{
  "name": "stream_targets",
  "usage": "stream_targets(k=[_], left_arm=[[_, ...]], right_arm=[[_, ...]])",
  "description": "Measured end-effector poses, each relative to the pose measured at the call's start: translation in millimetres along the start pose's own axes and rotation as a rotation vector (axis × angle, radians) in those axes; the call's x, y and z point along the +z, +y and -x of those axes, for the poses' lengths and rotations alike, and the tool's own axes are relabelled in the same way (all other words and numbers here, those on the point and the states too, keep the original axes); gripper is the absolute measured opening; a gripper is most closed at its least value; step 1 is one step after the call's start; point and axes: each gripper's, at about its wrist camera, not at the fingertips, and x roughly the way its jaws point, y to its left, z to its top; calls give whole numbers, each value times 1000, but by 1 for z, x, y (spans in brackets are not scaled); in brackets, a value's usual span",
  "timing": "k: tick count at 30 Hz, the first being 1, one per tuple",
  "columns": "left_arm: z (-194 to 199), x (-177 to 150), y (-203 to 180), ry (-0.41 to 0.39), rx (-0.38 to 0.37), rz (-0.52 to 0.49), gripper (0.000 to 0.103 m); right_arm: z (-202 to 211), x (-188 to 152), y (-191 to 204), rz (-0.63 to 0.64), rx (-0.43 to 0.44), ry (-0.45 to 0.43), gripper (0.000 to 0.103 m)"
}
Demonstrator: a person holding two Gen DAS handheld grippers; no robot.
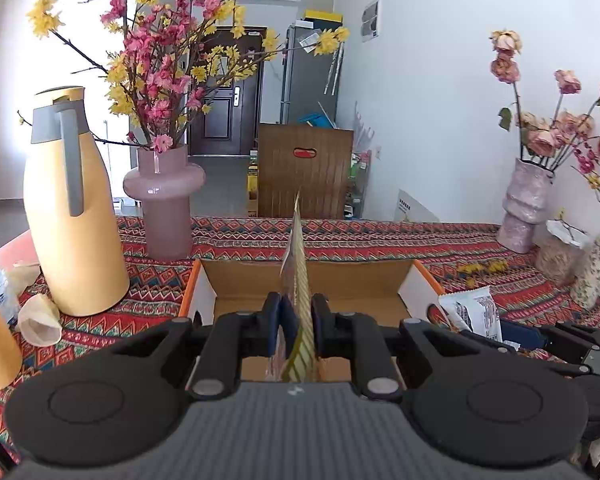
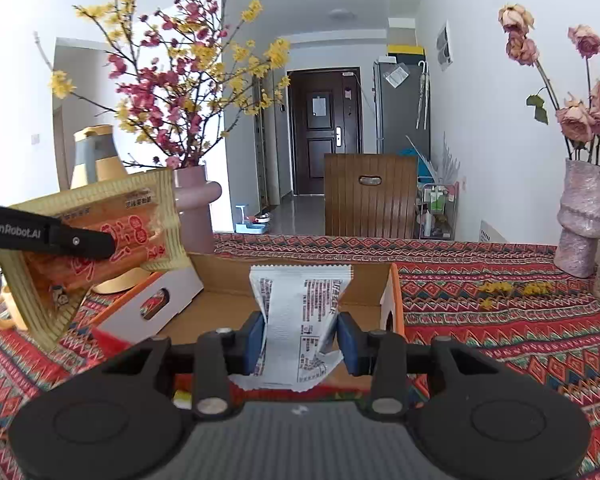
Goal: Organize snacks
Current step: 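Lift both held packets and carry them over the open cardboard box, then open both tools to drop the packets into the box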
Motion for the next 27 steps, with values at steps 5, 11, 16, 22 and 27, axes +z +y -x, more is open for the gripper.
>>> stream_targets(k=[5,11,16,22,27], left_arm=[[-40,3,9,27,17,30,17],[-80,-9,26,65,36,76,17],[-95,-18,36,109,19,86,17],[-97,-23,35,130,16,89,18],[-87,-22,33,93,26,93,62]], right_arm=[[-38,12,-5,-29,-11,31,39],[-67,7,-11,-67,-38,31,39],[-78,1,-13,-72,-41,51,39],[-75,-3,-7,-46,-22,61,47],[-70,-5,-5,-44,-33,50,65]])
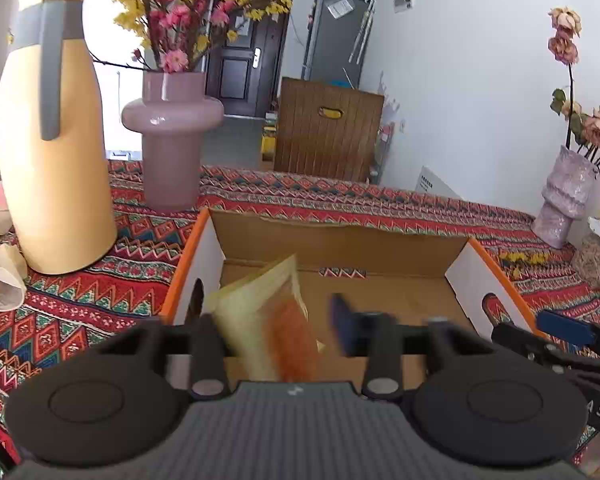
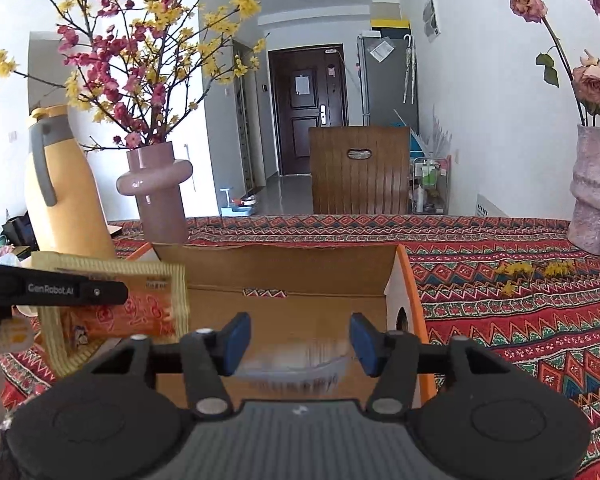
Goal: Organize snacks
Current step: 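Open both tools to drop the packets into the box, then move both tools back to the snack pile in front of the box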
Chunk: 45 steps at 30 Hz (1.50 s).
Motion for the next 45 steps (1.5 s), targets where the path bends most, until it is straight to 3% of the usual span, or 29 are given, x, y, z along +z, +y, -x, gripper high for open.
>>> stream_targets(k=[2,4,6,8,27,36,45], left_arm=[[3,-1,0,-16,17,-3,78],[5,-1,0,-21,11,-1,84],[7,-1,-1,-33,25,-1,103],[11,-3,-2,-55,53,-3,103],[31,0,-8,-105,41,-7,103],[67,7,-13,-163,14,-16,103],[95,-10,-10,-172,11,-59,103]], right_arm=[[3,-1,-1,-8,-7,-7,78],[5,0,-3,-17,-8,-18,88],[7,1,-5,-26,-5,-30,101],[8,1,-6,-33,-7,-38,103],[21,5,-7,-39,-6,-94,103],[50,14,-5,-47,15,-132,103],[77,0,-7,-18,16,-121,103]])
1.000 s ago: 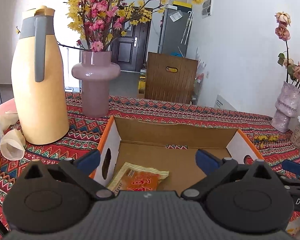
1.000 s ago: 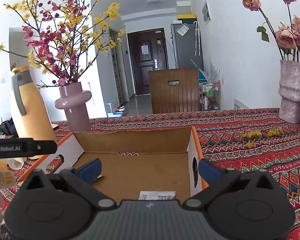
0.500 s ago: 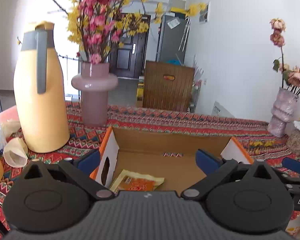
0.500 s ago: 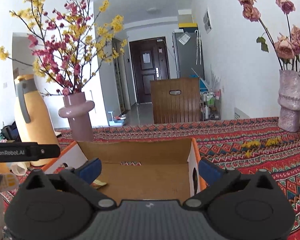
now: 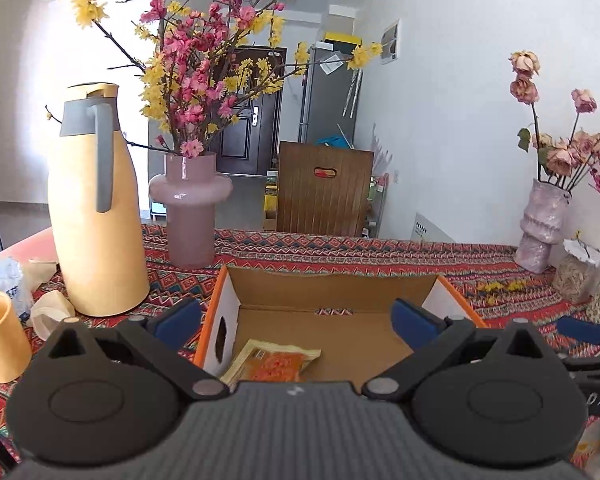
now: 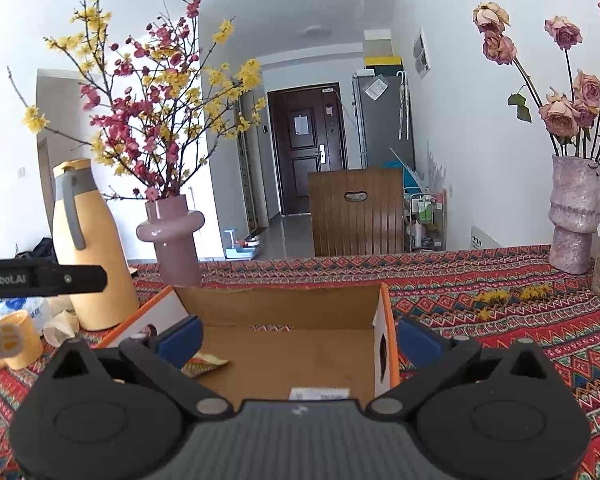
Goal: Organize snacks
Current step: 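Move both tools back to the snack pile in front of the box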
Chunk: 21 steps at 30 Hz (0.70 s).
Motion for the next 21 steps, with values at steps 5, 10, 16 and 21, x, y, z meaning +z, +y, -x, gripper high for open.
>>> stream_targets(k=[5,10,16,21], left_arm=[[7,-16,5,24,21,-34,103],[10,-33,13,56,32,-49,103],[14,-52,27,92,54,-57,103],[14,-70,36,125,52,-38,103]], right_arm=[[18,-12,-6,13,-6,16,103],[32,-27,-15,21,-24,49,103],[39,-52,-28,-5,-43,108,103],[42,-72,-39,-36,-48,152,103]])
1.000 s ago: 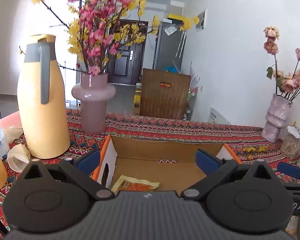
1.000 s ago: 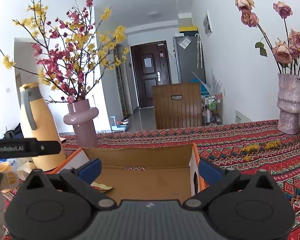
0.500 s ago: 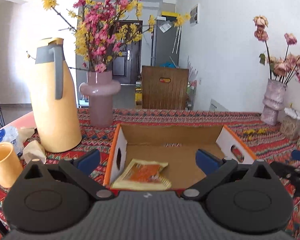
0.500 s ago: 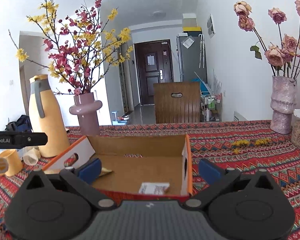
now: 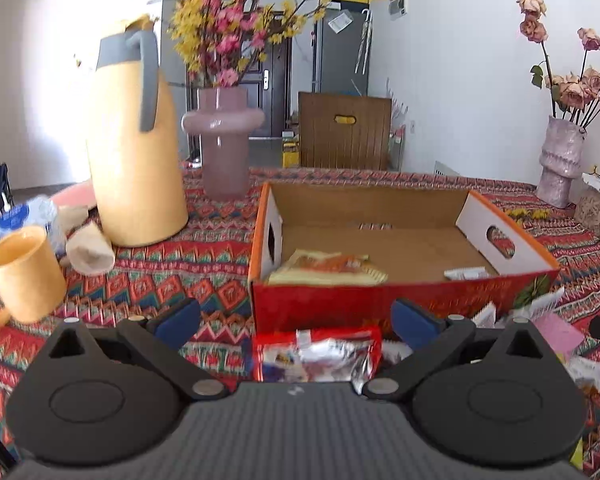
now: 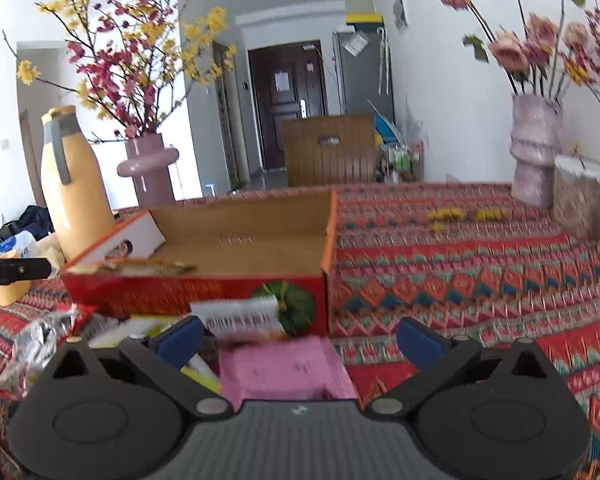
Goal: Organize snacks
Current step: 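Move both tools back to the snack pile in front of the box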
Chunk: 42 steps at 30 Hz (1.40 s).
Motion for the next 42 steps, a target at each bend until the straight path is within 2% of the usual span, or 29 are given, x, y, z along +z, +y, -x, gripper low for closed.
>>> stream_targets(k=[5,15,24,35,42], left_arm=[[-8,-13,7,35,-1,48,103],[-13,-26,12,-19,-23,63,103],[-14,-29,13,-27,-34,69,103],[-13,-31,14,-20,-40,81,103],[-13,-31,15,-16,-39,84,103]], right_arm=[[0,-12,-5,-19,1,23,103],[-5,-22,-4,-24,13,52,103],[-10,-24,0,-27,-3,56,103],[-4,-29,-5,0,-61,81,103],[-14,-32,3,68,-52,132,103]])
